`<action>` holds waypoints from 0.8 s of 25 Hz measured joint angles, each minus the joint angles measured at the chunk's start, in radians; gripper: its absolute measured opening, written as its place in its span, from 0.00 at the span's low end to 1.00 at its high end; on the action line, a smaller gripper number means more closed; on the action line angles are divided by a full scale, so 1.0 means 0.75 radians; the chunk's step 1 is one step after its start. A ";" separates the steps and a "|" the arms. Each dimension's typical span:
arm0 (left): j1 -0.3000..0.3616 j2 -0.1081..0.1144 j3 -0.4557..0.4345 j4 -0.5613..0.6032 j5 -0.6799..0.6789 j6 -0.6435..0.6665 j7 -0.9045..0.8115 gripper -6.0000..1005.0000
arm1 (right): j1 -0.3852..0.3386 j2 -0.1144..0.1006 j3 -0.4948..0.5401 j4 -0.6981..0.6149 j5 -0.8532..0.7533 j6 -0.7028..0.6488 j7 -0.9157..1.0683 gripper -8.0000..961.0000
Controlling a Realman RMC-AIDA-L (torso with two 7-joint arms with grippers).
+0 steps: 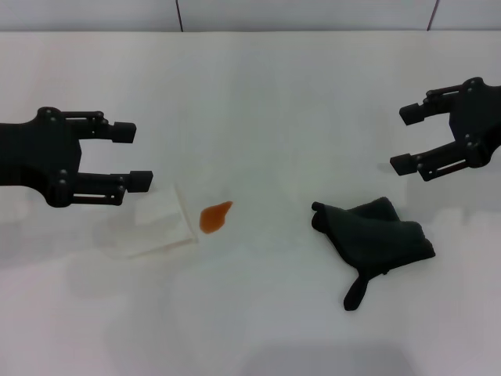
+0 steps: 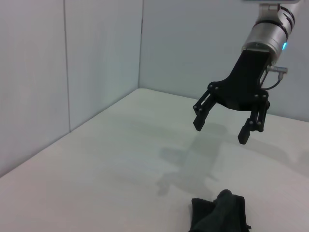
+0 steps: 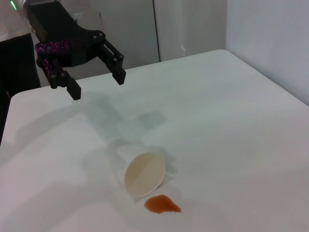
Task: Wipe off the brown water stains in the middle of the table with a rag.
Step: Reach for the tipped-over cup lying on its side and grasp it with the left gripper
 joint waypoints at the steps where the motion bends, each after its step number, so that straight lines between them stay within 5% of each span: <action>1: 0.000 0.000 0.000 0.000 0.002 0.000 -0.008 0.75 | -0.002 0.001 -0.001 0.000 0.000 0.000 -0.001 0.87; 13: -0.150 0.031 0.015 0.210 0.371 0.110 -0.437 0.75 | -0.011 0.010 0.005 0.004 0.000 -0.001 -0.045 0.87; 20: -0.276 0.033 0.159 0.256 0.669 0.149 -0.552 0.75 | -0.010 0.010 0.002 0.017 0.000 -0.001 -0.051 0.87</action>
